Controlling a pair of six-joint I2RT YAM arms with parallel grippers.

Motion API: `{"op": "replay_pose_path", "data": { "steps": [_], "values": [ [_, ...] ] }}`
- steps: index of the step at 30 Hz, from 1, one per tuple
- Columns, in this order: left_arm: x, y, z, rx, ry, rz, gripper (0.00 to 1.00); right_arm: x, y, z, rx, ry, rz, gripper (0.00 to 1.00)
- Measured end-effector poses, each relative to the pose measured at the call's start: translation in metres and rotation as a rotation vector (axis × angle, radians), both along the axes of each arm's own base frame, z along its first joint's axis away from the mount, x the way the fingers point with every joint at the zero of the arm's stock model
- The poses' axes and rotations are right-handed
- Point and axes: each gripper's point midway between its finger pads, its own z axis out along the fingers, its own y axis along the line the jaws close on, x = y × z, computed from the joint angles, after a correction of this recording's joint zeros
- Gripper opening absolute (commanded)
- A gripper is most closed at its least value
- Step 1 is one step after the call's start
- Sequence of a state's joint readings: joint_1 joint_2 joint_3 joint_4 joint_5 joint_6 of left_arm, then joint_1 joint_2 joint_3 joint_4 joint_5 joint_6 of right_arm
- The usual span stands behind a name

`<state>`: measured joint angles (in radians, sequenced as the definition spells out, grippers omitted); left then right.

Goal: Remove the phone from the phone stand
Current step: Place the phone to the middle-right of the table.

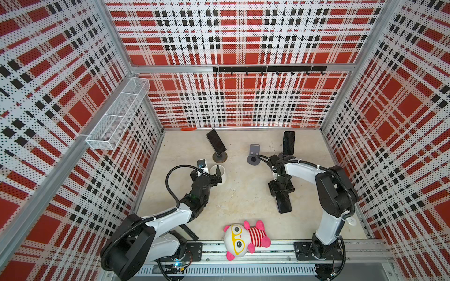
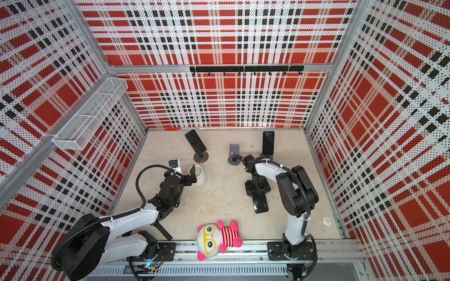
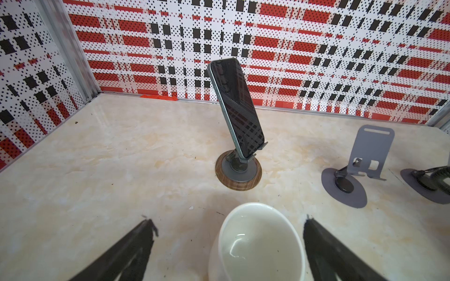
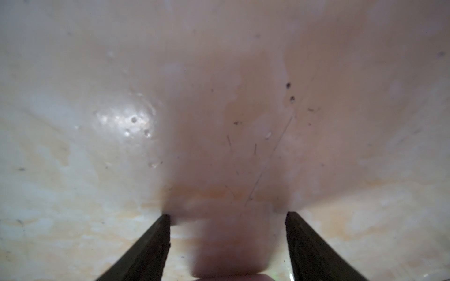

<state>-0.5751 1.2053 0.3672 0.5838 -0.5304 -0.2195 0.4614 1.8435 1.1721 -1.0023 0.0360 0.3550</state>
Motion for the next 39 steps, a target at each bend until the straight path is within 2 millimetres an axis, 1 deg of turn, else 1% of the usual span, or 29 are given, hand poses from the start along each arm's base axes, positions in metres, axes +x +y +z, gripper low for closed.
{"op": "replay_pose_path", "data": {
  "steps": [8,16,28,30,35,39],
  "values": [
    [0.0,0.0,0.001,-0.002,-0.002,-0.001,0.98,0.003,0.001,0.0,-0.004,0.005,0.0,0.78],
    [0.0,0.0,0.003,-0.005,-0.006,-0.003,0.98,0.003,0.001,0.0,-0.007,0.009,-0.001,0.8],
    [-0.001,0.001,0.01,-0.016,-0.024,-0.001,0.98,0.003,0.001,0.0,-0.006,0.01,-0.004,0.79],
    [-0.001,0.001,0.01,-0.016,-0.025,0.001,0.98,0.003,0.001,0.0,-0.007,0.01,-0.006,0.8],
    [-0.002,0.002,0.013,-0.019,-0.033,0.002,0.98,0.003,0.001,0.001,-0.006,0.004,-0.015,0.87],
    [-0.003,0.003,0.018,-0.024,-0.047,0.008,0.98,0.011,0.004,0.006,0.014,-0.044,-0.032,0.88]
  ]
}}
